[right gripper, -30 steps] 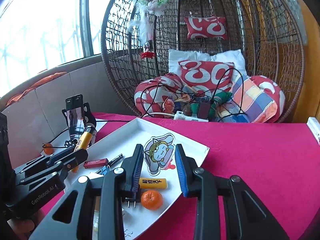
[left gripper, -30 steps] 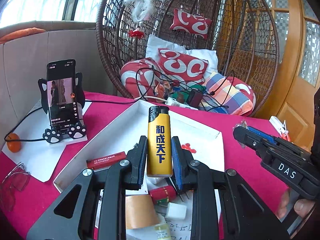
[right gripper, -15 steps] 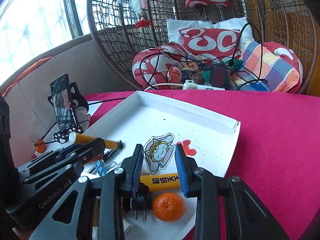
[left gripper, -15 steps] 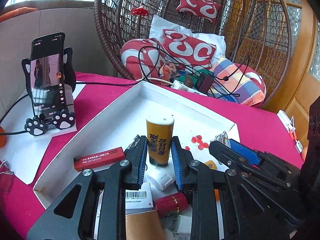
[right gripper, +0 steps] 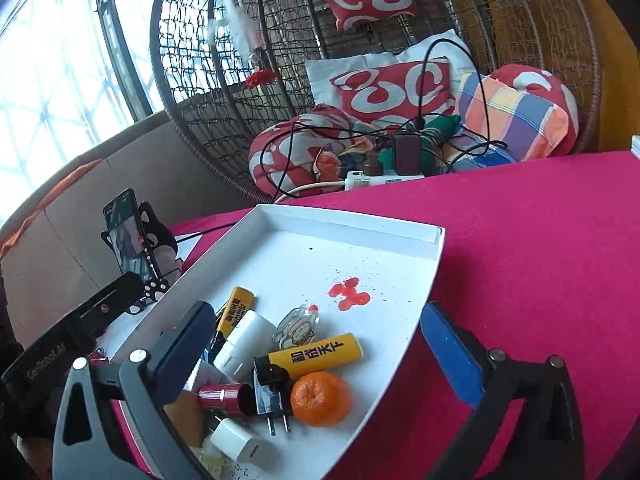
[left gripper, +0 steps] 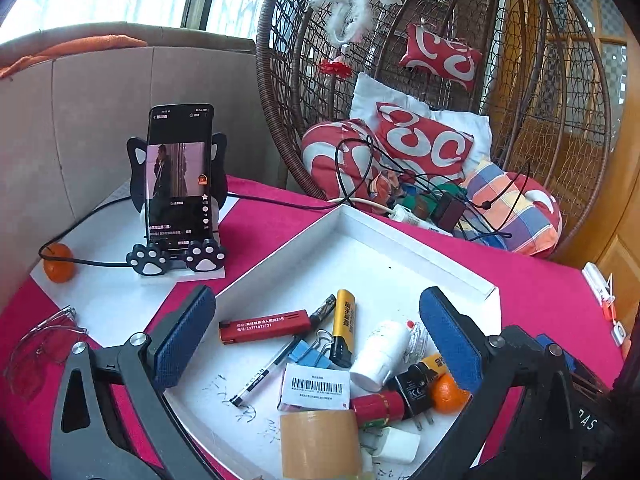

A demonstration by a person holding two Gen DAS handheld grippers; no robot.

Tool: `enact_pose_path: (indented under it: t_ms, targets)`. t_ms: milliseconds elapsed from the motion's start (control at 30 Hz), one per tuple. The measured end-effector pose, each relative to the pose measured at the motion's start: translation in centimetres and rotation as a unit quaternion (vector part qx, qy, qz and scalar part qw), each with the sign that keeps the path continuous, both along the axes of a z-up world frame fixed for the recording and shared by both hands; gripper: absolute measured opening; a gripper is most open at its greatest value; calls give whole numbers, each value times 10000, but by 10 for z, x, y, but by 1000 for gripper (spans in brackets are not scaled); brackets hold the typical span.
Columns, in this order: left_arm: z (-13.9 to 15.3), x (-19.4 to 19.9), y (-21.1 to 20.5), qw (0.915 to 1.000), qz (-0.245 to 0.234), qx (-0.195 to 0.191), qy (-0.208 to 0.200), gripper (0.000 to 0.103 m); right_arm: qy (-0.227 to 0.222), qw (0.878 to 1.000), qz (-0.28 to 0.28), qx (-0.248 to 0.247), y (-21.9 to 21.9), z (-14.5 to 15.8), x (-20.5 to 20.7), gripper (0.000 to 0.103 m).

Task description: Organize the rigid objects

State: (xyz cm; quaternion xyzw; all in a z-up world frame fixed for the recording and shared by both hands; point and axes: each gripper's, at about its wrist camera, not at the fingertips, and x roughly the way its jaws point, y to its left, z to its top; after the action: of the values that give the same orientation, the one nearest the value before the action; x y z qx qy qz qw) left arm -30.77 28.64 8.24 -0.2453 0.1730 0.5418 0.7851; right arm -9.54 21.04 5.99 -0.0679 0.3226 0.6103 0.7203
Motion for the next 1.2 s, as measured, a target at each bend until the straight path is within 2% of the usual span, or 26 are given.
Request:
enact_pose_path:
  t_ms: [167,333,500,600,667,700,767,833,1067,1200]
  targets:
    - [6,10,-28,9997,-244,69,77,103,-96,9998,-67,181,-28,7,1,103]
    - [22,17,-56,9983,-569,-7,-110,103,-6,9981,-263,557,-59,24,12,103]
    - [47,26,-89,9974,-292,468,454,103,-588,9912,-547,1057,-94,54,12,103]
    - [56,23,-101,9969,-588,505,154,103,-921,9842,-786,1289,-115,65,10,103]
    - [60,22,-107,9958,-809,426,21,103,-1001,9820,-1056,1202,-125,69,11,103]
    - [61,22,-112,9963,-714,470,50,103,-990,9825,-1181,1050,-126,70,14,103]
    - [65,21,-124,9974,-222,631,272,103,-872,9861,-1207,738,-128,71,21,103]
    - [67,22,-134,9956,164,769,505,103,-852,9859,-1264,690,-136,71,25,103]
    - [67,27,-156,9966,-328,602,451,103,-1016,9684,-1525,1689,-193,88,16,103]
    - [68,32,-169,9959,-246,541,676,103,-1233,9615,-1557,1898,-217,100,5,103]
